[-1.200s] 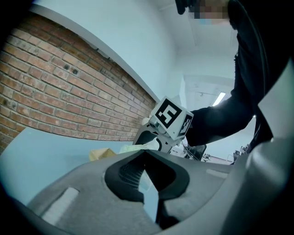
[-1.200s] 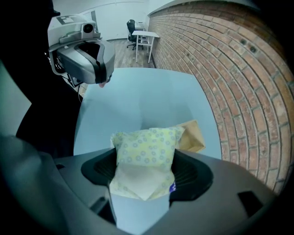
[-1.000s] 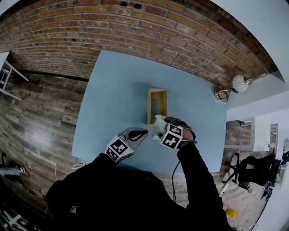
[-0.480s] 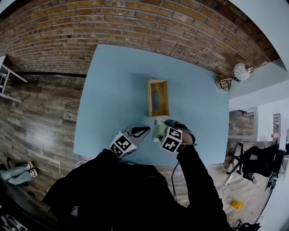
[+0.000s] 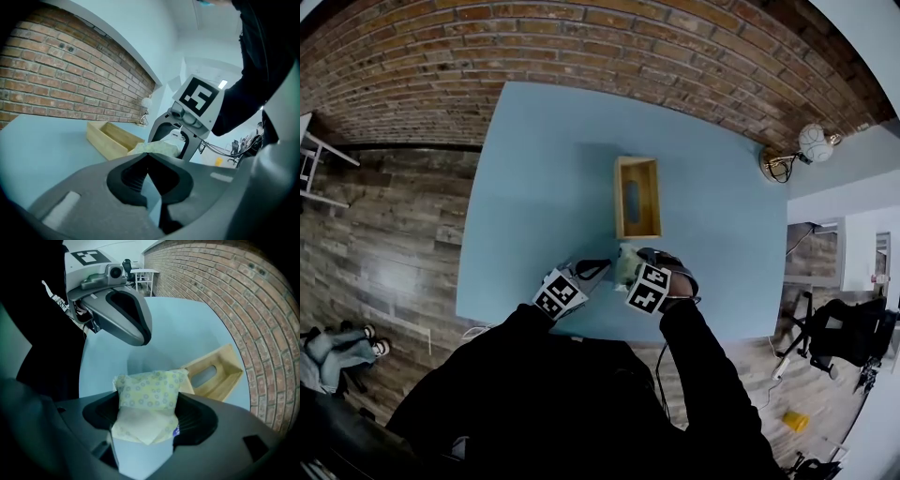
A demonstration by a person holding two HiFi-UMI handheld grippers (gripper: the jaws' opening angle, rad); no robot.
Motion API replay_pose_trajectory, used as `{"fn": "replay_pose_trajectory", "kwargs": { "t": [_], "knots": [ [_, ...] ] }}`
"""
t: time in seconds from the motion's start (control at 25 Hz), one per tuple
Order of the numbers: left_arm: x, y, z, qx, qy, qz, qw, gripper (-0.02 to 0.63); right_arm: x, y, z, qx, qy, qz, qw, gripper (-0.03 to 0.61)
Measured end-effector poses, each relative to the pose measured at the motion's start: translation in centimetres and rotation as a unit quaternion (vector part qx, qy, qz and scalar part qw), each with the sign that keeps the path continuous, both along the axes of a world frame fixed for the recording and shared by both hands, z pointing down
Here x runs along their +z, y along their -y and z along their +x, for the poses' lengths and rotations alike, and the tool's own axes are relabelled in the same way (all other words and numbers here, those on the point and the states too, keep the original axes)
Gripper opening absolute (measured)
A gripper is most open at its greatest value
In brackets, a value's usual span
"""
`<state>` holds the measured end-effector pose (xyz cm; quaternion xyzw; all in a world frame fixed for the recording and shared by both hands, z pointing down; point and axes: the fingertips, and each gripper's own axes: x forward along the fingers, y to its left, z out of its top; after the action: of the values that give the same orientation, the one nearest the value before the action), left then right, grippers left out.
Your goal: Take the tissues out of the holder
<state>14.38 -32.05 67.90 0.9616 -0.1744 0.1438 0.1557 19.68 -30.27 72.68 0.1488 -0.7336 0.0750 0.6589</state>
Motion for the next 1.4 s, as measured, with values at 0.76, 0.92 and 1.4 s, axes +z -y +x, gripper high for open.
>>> {"fn": "replay_pose_trajectory", "kwargs": {
  "t": [0.76,0.92,1.4],
  "knots": [
    [2.9,1.3,-0.5,-0.009,0.014,-0.022,0.9996,-0.006,3.5,0.4,-1.4,-0.003,0.001,-0.032,0.999,0.364],
    [3.2,1.3,-0.8,-0.010,0.016,-0.025,0.9995,-0.006,3.8,0.3,-1.5,-0.005,0.005,-0.037,0.999,0.366],
    [2.0,1.4,-1.5,-0.010,0.011,-0.015,0.9998,-0.006,2.4,0.5,-1.8,0.046,0.073,-0.021,0.996,0.519]
  ]
}}
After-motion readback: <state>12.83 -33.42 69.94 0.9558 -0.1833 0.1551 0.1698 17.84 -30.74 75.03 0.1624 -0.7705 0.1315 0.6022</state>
